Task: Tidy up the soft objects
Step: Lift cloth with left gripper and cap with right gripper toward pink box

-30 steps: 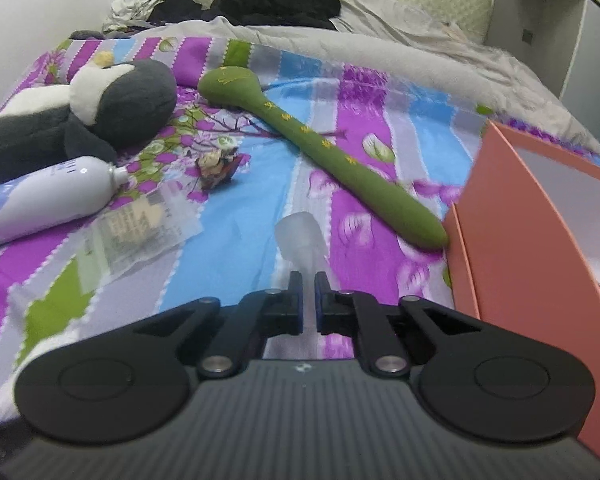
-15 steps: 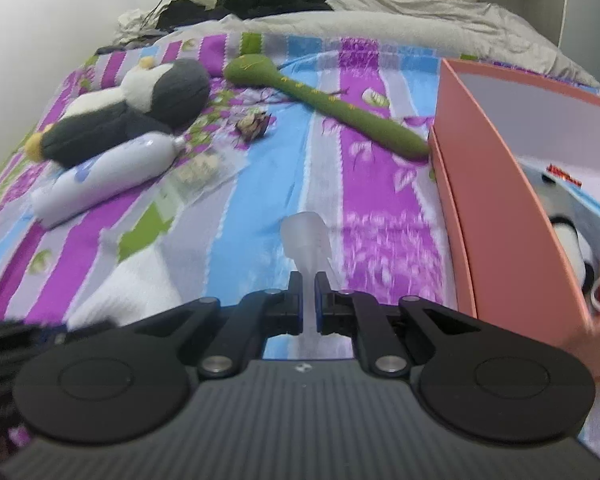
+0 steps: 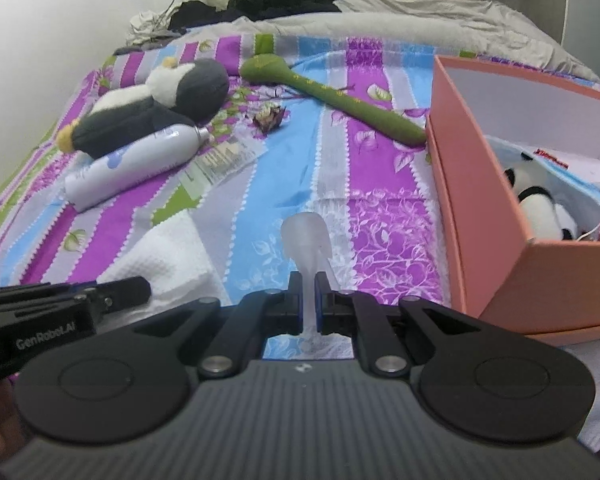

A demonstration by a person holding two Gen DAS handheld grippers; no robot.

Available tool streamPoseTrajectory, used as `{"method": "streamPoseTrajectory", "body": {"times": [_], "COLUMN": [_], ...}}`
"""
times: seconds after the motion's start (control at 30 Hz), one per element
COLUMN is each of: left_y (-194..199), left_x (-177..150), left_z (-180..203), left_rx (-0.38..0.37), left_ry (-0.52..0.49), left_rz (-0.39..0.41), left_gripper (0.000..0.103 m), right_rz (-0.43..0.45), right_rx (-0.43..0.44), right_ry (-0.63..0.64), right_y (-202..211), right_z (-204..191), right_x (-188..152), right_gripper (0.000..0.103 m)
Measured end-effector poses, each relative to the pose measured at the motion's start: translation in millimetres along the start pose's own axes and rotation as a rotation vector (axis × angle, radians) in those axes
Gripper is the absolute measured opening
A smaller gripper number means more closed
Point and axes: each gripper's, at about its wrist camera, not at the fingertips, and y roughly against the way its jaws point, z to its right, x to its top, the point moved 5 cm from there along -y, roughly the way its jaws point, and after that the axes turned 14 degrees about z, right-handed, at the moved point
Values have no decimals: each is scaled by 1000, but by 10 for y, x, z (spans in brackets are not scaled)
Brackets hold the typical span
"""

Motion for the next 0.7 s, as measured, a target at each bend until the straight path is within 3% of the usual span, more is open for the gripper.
{"method": "streamPoseTrajectory", "body": {"times": [0.4,0.7], "left_y": [526,715], "left_x": [710,1073], "left_z": [381,771], "left_rx": [-29,-85], "left_ry": [-3,-6], "left_rz": [82,93], "left_gripper": [8,8], "right_rz": [100,156], "right_rx": [4,-2], "right_ry": [-30,-31], "right_y": [630,998], "right_z": [85,151], "right_x": [575,933], "right_gripper": [9,9]}}
